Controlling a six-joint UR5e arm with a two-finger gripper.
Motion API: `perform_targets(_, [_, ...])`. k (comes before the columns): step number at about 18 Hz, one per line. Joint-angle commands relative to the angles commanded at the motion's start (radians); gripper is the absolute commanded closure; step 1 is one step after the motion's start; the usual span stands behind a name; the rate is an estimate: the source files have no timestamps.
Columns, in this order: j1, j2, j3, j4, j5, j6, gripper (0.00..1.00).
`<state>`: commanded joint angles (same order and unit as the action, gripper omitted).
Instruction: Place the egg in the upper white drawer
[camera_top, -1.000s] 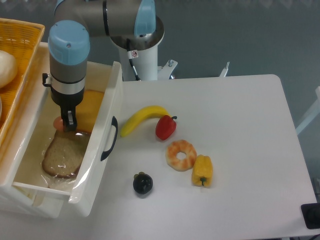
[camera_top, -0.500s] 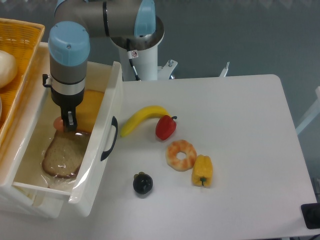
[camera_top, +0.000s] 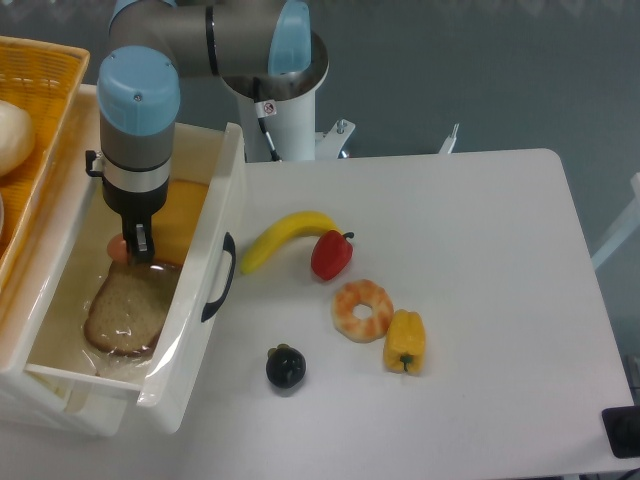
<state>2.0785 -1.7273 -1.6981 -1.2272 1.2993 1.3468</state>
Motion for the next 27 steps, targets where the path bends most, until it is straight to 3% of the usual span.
perform_targets(23, [-0.006, -0.011, -0.002, -0.002, 0.021, -0.002, 0.47])
perform_targets(27, [-0.011, -0.011, 0.000, -0.002, 0.021, -0.002, 0.43])
